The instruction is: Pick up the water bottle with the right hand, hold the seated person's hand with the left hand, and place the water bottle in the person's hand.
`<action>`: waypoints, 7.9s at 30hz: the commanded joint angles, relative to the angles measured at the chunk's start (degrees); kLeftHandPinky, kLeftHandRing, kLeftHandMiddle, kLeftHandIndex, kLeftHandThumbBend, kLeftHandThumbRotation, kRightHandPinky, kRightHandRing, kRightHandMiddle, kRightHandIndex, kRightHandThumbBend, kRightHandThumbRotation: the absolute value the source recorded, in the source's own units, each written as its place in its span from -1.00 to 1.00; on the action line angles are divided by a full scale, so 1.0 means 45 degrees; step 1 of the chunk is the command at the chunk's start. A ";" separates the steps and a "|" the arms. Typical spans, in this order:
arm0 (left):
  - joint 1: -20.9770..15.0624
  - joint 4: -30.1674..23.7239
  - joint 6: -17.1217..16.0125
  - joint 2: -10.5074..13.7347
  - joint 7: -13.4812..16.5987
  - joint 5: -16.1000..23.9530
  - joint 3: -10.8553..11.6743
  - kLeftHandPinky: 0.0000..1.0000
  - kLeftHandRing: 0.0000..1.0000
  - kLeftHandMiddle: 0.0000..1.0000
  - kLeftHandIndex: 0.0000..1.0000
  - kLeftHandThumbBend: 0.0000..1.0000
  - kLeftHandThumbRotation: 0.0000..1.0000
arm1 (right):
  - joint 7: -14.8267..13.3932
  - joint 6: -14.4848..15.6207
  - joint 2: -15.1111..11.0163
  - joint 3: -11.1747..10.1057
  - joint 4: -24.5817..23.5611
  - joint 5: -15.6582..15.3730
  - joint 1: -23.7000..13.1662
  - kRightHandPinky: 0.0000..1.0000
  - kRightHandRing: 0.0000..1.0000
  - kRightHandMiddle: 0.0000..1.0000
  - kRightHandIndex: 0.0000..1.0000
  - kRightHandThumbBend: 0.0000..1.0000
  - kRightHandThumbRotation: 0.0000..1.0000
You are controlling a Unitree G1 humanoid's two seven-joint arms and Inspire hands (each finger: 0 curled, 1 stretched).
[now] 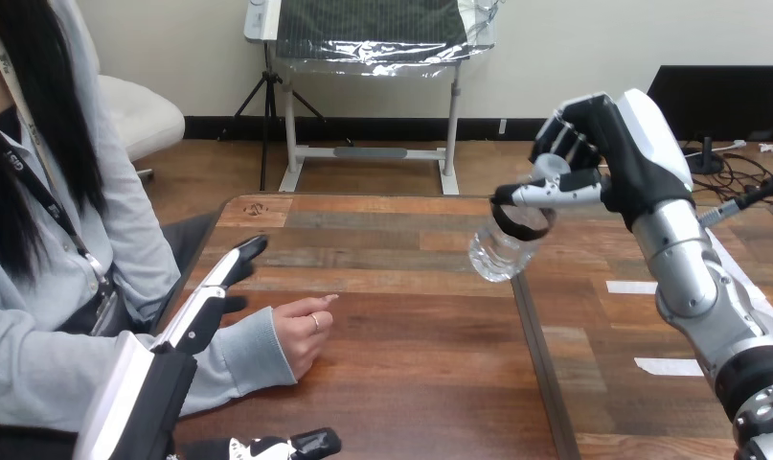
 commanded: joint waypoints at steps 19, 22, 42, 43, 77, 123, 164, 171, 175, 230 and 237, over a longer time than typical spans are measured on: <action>-0.0309 -0.1551 0.2867 0.1530 0.0976 0.2807 0.0449 0.61 0.83 0.91 0.93 1.00 -0.32 | 0.1756 0.0237 0.0197 -0.0928 -0.1661 0.1568 -0.0432 -0.76 -0.67 -0.56 -0.55 0.34 -1.00; -0.0393 -0.1543 0.3154 0.1778 0.0975 0.2934 0.0411 0.60 0.82 0.89 0.92 1.00 -0.34 | 0.1841 0.0242 0.0196 -0.0913 -0.1611 0.1589 -0.0465 -0.77 -0.67 -0.56 -0.55 0.33 -1.00; -0.1136 -0.1536 0.5107 0.3524 0.1048 0.4888 0.0046 0.62 0.77 0.80 0.84 1.00 -0.47 | 0.2077 0.0258 0.0322 -0.0804 -0.1574 0.1515 -0.0486 -0.78 -0.68 -0.54 -0.53 0.33 -1.00; -0.1215 -0.1492 0.5149 0.3680 0.1060 0.5053 0.0003 0.62 0.76 0.80 0.84 1.00 -0.48 | 0.2039 0.0243 0.0298 -0.0751 -0.1591 0.1430 -0.0478 -0.77 -0.68 -0.54 -0.53 0.33 -1.00; -0.4747 0.2651 0.6081 0.6984 0.0355 0.6122 -0.2383 0.44 0.50 0.51 0.54 1.00 -0.49 | 0.2265 0.0070 0.0055 -0.0628 -0.1809 0.1044 -0.0189 -0.77 -0.66 -0.51 -0.51 0.38 -1.00; -0.8672 0.9397 0.5873 0.8146 0.3825 0.7167 -0.5935 0.50 0.53 0.55 0.62 1.00 0.00 | 0.4031 -0.0696 -0.0184 -0.1437 -0.2552 0.2329 0.0590 -0.75 -0.66 -0.48 -0.48 0.29 -1.00; -0.9828 1.1293 0.6437 0.7528 0.3845 0.6777 -0.7401 0.24 0.27 0.36 0.44 1.00 -0.09 | 0.4612 0.0233 -0.0164 -0.1791 -0.4475 0.2695 0.1347 -0.77 -0.68 -0.50 -0.48 0.26 -1.00; -0.9929 1.1192 0.6640 0.7374 0.3198 0.6533 -0.7527 0.13 0.17 0.25 0.31 1.00 -0.22 | 0.4662 0.0231 -0.0118 -0.1860 -0.4564 0.2716 0.1375 -0.77 -0.68 -0.50 -0.48 0.28 -1.00; -0.9965 1.1166 0.6743 0.7299 0.3026 0.6354 -0.7601 0.06 0.11 0.19 0.24 1.00 -0.34 | 0.4664 0.0287 -0.0090 -0.1876 -0.4721 0.2718 0.1427 -0.78 -0.70 -0.52 -0.49 0.27 -1.00; -1.0223 1.0604 0.7196 0.6724 0.1653 0.5206 -0.7830 -0.40 -0.25 -0.09 -0.11 0.81 -1.00 | 0.4493 0.0555 0.0198 -0.1678 -0.4583 0.2494 0.1125 -0.78 -0.69 -0.53 -0.51 0.32 -1.00; -1.0179 1.0511 0.6898 0.6780 0.1978 0.5061 -0.7796 -0.41 -0.28 -0.13 -0.16 0.78 -1.00 | 0.4697 0.0597 0.0351 -0.1751 -0.4415 0.2663 0.1014 -0.77 -0.68 -0.52 -0.51 0.33 -1.00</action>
